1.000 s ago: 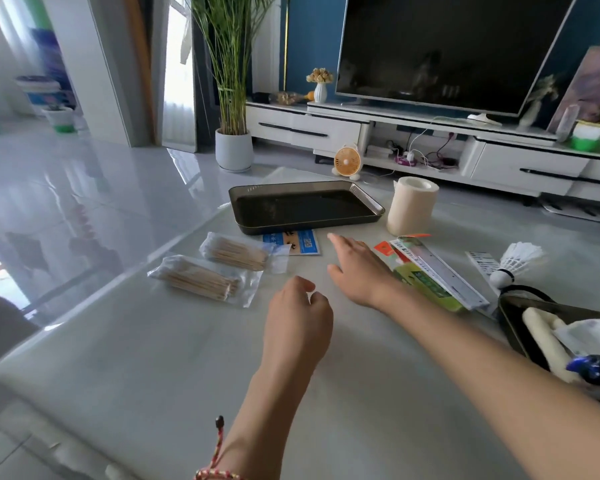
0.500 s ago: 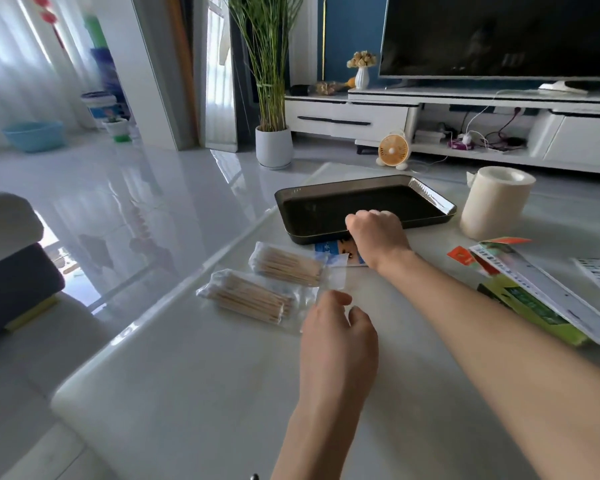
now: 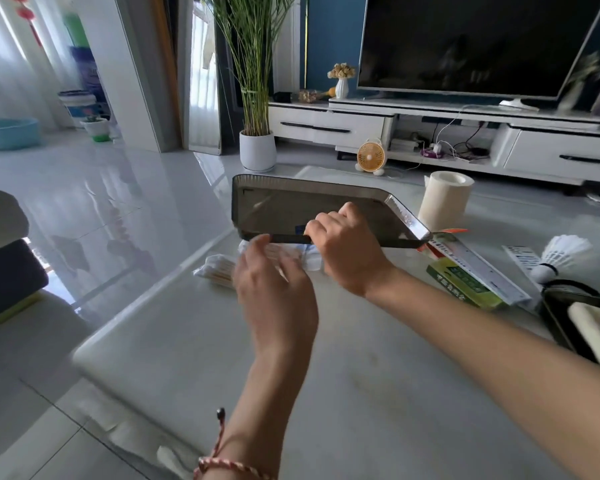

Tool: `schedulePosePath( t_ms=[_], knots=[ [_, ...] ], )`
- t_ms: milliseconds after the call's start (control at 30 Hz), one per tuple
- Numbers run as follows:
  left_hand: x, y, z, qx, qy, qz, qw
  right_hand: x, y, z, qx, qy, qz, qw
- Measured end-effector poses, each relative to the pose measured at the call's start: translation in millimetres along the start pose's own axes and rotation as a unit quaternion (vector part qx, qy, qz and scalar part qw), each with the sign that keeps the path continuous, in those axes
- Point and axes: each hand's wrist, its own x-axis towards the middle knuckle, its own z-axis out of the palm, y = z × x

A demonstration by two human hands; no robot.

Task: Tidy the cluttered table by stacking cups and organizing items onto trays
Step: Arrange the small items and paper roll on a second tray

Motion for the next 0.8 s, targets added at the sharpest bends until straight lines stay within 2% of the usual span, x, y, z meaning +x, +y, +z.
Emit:
schedulePosePath(
  t_ms=[133, 300, 367, 434, 534, 700, 767, 801],
  knots=[
    [4, 2, -23, 0.011, 0.050, 0.008, 0.999, -35, -24, -35, -0.006, 0.022, -0.047, 0.999],
    [-1, 0, -49, 0.055, -0.024, -0.045, 0.997, -89, -45, -88, -0.018, 0.034, -0.058, 0.998],
    [-13, 0, -57, 0.073, -0.065, -0.042, 0.994, -115, -44, -110, -0.032, -0.008, -0.063, 0.997],
    [-18, -9, -64, 0.083, -0.099, -0.036, 0.991, -126, -48, -120, -0.029, -0.016, -0.068, 0.997],
    [-43, -16, -70, 0.057, -0.156, -0.061, 0.984, -154, -56, -138, -0.038, -0.064, -0.078, 0.994],
    [-66, -28, -73, 0.082, -0.191, -0.076, 0.975, -170, -61, -148, -0.011, -0.153, -0.109, 0.982],
    [-69, -31, -71, 0.124, -0.191, -0.060, 0.972, -165, -54, -146, 0.066, -0.204, -0.134, 0.968],
    [-68, -33, -70, 0.145, -0.192, -0.046, 0.970, -161, -48, -142, 0.141, -0.249, -0.128, 0.950]
  ],
)
